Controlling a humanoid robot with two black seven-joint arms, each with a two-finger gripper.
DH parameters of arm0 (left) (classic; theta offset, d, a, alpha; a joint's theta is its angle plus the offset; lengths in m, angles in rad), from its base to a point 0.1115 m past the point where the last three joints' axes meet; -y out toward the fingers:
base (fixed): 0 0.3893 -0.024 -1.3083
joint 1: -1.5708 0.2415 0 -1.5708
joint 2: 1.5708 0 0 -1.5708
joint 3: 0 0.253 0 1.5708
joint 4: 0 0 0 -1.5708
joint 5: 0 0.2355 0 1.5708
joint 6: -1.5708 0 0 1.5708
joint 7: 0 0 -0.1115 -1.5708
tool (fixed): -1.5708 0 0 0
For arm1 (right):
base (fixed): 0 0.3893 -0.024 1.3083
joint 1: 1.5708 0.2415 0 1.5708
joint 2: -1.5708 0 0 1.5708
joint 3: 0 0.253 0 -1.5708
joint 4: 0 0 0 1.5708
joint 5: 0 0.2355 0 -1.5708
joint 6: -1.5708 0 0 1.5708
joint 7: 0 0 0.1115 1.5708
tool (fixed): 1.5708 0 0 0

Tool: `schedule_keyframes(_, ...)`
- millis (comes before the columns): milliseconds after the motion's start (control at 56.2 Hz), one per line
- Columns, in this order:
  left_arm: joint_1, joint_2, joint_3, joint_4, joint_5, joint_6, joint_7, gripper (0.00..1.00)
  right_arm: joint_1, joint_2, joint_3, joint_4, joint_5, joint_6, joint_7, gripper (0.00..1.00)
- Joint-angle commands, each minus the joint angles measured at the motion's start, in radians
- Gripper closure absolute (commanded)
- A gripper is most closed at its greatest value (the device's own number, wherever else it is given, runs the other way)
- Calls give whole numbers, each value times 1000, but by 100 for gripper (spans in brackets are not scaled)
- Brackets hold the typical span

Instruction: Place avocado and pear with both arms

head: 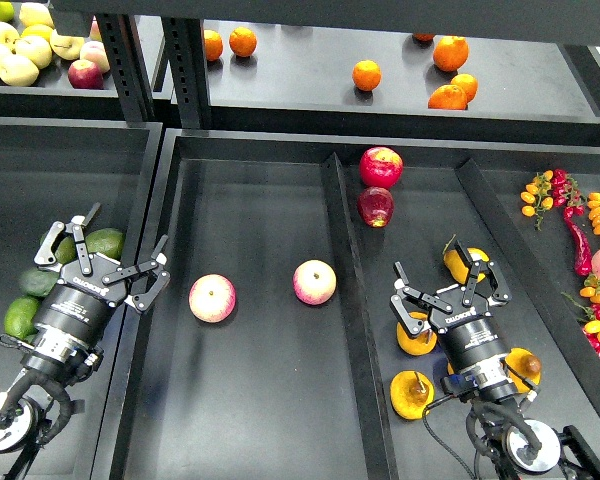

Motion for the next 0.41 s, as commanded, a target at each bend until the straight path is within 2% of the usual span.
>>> schedule_keyframes(0, 2, 0, 0, -3, 2, 0, -24, 0, -1, 0, 7, 6, 0, 0, 0, 0)
schedule_keyframes(391, 17, 0, 8, -11, 2, 0, -26, 0, -1, 0, 20, 4, 0, 0, -13, 0)
